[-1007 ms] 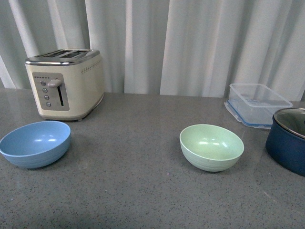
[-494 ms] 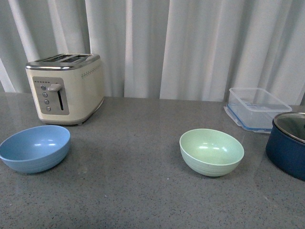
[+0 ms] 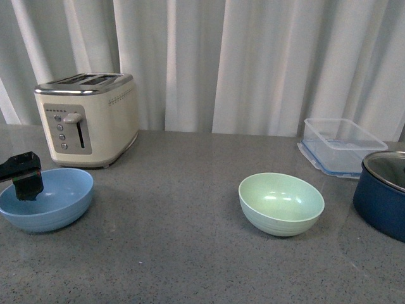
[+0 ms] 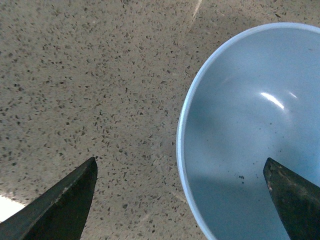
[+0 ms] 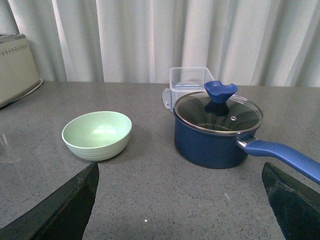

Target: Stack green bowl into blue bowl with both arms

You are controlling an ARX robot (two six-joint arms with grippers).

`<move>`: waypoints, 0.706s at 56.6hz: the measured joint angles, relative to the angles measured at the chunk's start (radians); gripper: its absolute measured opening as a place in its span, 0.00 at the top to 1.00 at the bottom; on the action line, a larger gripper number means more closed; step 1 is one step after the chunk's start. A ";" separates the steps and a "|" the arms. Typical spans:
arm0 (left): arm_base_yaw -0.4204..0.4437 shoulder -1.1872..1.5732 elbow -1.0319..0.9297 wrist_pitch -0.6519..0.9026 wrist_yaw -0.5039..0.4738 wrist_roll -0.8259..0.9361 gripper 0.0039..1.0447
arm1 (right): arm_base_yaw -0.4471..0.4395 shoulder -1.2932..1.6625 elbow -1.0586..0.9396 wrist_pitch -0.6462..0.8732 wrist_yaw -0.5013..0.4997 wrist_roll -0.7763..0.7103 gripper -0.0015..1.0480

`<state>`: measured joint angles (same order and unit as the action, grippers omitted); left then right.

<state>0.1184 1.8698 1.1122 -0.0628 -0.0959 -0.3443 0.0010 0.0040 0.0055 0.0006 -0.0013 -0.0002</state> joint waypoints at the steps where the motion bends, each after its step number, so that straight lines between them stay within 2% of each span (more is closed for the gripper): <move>1: 0.000 0.012 0.006 0.003 0.005 -0.012 0.06 | 0.000 0.000 0.000 0.000 0.000 0.000 0.10; 15: -0.001 0.076 0.038 0.017 0.058 -0.099 0.06 | 0.000 0.000 0.000 0.000 0.000 0.000 0.10; 24: -0.007 0.105 0.055 0.019 0.053 -0.135 0.07 | 0.000 0.000 0.000 0.000 0.000 0.000 0.10; 40: -0.010 0.120 0.062 0.013 0.052 -0.159 0.48 | 0.000 0.000 0.000 0.000 0.000 0.000 0.10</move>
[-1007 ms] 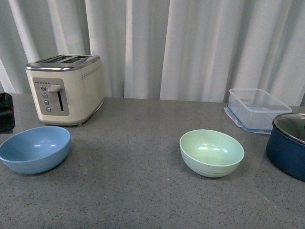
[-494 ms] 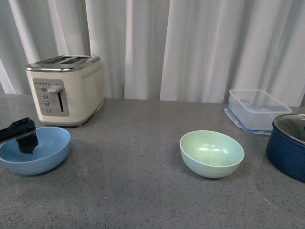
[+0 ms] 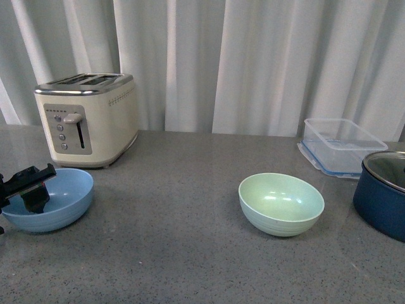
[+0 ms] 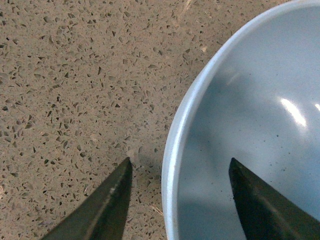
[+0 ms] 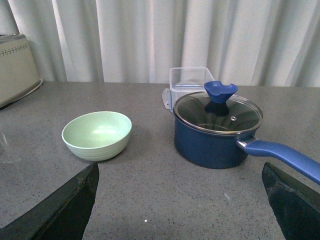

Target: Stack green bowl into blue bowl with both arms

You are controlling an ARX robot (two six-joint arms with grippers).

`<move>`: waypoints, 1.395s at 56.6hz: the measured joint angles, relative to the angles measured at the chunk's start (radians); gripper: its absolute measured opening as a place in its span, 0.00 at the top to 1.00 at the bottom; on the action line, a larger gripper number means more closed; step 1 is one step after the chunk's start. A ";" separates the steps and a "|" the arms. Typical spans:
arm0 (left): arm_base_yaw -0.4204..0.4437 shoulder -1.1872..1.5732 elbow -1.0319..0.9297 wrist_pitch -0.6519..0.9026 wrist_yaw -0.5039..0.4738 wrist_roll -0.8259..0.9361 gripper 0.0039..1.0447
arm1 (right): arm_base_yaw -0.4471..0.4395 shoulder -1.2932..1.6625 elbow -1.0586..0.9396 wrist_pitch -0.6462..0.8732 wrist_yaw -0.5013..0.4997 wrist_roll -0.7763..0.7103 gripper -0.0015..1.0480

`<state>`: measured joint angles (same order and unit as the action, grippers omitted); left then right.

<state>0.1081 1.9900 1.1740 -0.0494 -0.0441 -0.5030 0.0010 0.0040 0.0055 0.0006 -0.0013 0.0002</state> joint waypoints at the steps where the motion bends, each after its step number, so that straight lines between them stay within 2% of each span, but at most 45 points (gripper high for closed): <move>1: 0.000 0.000 0.003 -0.001 0.000 0.000 0.51 | 0.000 0.000 0.000 0.000 0.000 0.000 0.10; 5: 0.000 0.000 0.010 -0.004 -0.001 0.001 0.63 | 0.000 0.000 0.000 0.000 0.000 0.000 0.10; 11: -0.001 0.000 0.010 -0.016 -0.003 0.003 0.87 | 0.000 0.000 0.000 0.000 0.000 0.000 0.10; 15: -0.007 -0.016 0.013 -0.019 0.004 0.004 0.96 | 0.000 0.000 0.000 0.000 0.000 0.000 0.10; 35: -0.170 -0.068 0.046 -0.048 0.014 0.022 0.96 | 0.000 0.000 0.000 0.000 0.000 0.000 0.10; 54: -0.308 0.009 0.125 -0.046 0.023 -0.035 0.96 | 0.000 0.000 0.000 0.000 0.000 0.000 0.10; 74: -0.357 0.082 0.187 -0.080 0.006 -0.048 0.96 | 0.000 0.000 0.000 0.000 0.000 0.000 0.10; 75: -0.357 0.084 0.189 -0.082 0.002 -0.048 0.95 | 0.000 0.000 0.000 0.000 0.000 0.000 0.10; 79: -0.357 0.085 0.189 -0.082 0.003 -0.047 0.79 | 0.000 0.000 0.000 0.000 0.000 0.000 0.10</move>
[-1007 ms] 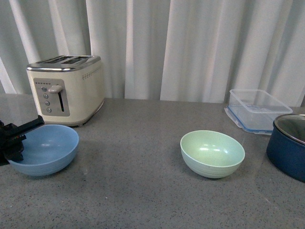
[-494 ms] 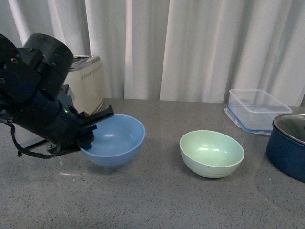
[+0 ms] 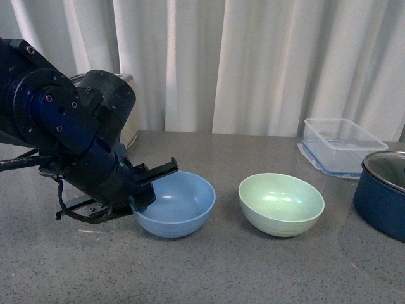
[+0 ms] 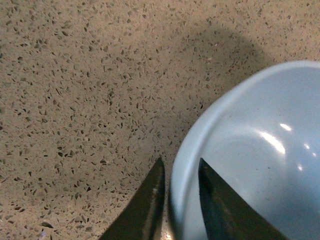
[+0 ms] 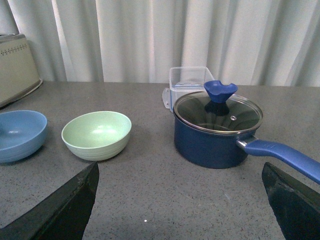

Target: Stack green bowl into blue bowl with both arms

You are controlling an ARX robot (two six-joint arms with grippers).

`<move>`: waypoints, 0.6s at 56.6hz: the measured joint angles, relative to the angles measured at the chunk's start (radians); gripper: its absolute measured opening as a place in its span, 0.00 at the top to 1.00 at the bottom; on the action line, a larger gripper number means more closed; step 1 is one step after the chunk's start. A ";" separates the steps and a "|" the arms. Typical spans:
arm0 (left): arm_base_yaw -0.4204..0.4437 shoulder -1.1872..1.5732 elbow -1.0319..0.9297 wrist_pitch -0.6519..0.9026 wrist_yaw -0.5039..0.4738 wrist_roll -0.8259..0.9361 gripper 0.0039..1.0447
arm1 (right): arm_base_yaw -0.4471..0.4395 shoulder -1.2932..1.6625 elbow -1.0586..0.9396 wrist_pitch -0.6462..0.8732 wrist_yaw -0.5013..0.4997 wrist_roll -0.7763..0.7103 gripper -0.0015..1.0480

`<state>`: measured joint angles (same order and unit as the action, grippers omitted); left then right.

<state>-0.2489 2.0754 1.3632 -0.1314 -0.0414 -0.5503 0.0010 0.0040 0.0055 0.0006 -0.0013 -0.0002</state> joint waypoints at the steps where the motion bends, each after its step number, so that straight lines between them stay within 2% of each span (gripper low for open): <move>1: 0.000 0.000 0.000 0.000 0.000 0.000 0.76 | 0.000 0.000 0.000 0.000 0.000 0.000 0.10; 19: 0.030 -0.046 -0.014 0.042 0.053 0.000 0.26 | 0.000 0.000 0.000 0.000 0.000 0.000 0.10; 26: 0.055 -0.165 -0.081 0.143 0.050 0.037 0.06 | 0.000 0.000 0.000 0.000 0.000 0.000 0.10; 29: 0.061 -0.239 -0.138 0.226 0.051 0.069 0.06 | 0.000 0.000 0.000 0.000 0.000 0.000 0.10; 34: 0.063 -0.397 -0.293 0.499 -0.017 0.160 0.07 | 0.000 0.000 0.000 0.000 0.000 0.000 0.10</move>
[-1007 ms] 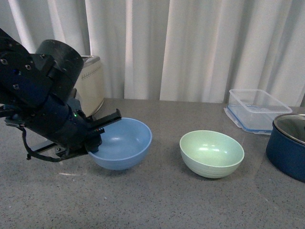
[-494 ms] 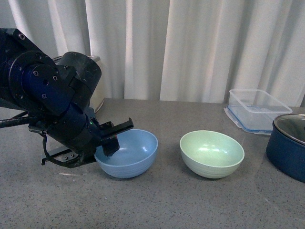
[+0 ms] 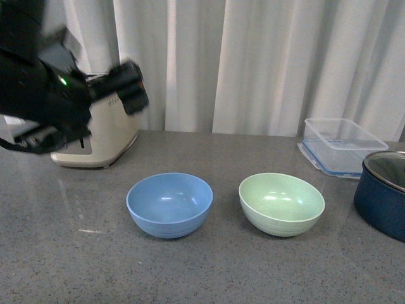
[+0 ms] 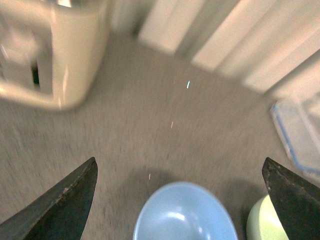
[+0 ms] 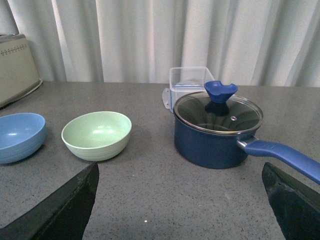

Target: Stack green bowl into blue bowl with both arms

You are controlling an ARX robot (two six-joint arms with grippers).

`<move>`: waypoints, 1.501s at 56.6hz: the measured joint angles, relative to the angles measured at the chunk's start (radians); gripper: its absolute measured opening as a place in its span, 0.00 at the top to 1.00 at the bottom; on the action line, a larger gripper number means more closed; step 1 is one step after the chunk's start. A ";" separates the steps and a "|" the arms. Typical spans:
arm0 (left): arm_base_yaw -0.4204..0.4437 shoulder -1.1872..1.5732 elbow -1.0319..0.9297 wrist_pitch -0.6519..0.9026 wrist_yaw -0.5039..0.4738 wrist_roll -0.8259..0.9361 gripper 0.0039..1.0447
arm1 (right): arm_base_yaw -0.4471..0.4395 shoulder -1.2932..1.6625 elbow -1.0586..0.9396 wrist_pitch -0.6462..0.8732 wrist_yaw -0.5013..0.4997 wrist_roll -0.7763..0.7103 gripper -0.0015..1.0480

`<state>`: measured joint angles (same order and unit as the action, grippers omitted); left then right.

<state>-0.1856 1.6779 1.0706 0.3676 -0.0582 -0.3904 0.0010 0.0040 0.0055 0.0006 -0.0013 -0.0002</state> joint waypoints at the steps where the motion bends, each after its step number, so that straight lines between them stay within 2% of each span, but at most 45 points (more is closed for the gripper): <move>1: -0.001 -0.035 -0.039 0.068 -0.035 0.040 0.10 | 0.000 0.000 0.000 0.000 0.000 0.000 0.10; 4: 0.000 -0.115 -0.133 0.216 -0.102 0.144 0.19 | 0.000 0.000 0.000 0.000 0.000 0.000 0.10; 10: 0.015 -0.234 -0.312 0.385 -0.098 0.298 0.37 | 0.000 0.000 0.000 0.000 0.000 0.000 0.10; 18: 0.047 -0.290 -0.504 0.439 -0.073 0.357 0.62 | 0.000 0.000 0.000 0.000 0.000 0.000 0.10; 30: 0.086 -0.437 -0.686 0.491 -0.039 0.373 0.97 | 0.000 0.000 0.000 0.000 0.000 0.000 0.10; 44: 0.118 -0.576 -0.837 0.492 -0.007 0.382 0.97 | 0.000 0.000 0.000 0.000 0.000 0.000 0.10; 47: 0.151 -0.608 -0.860 0.485 0.045 0.383 0.97 | 0.000 0.000 0.000 0.000 0.000 0.000 0.10; 52: 0.179 -0.664 -0.898 0.467 0.051 0.383 0.97 | 0.000 0.000 0.000 0.000 0.000 0.000 0.10; 75: 0.183 -0.903 -1.004 0.332 0.056 0.383 0.97 | 0.000 0.000 0.000 0.000 0.000 0.000 0.10; 78: 0.183 -0.916 -1.041 0.369 0.056 0.383 0.97 | 0.000 0.000 0.000 0.000 0.000 0.000 0.10; 85: 0.183 -0.991 -1.048 0.296 0.056 0.383 0.97 | 0.000 0.000 0.000 0.000 0.000 0.000 0.10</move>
<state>-0.0025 0.6868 0.0223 0.6640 -0.0021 -0.0074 0.0010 0.0040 0.0055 0.0006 -0.0013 -0.0002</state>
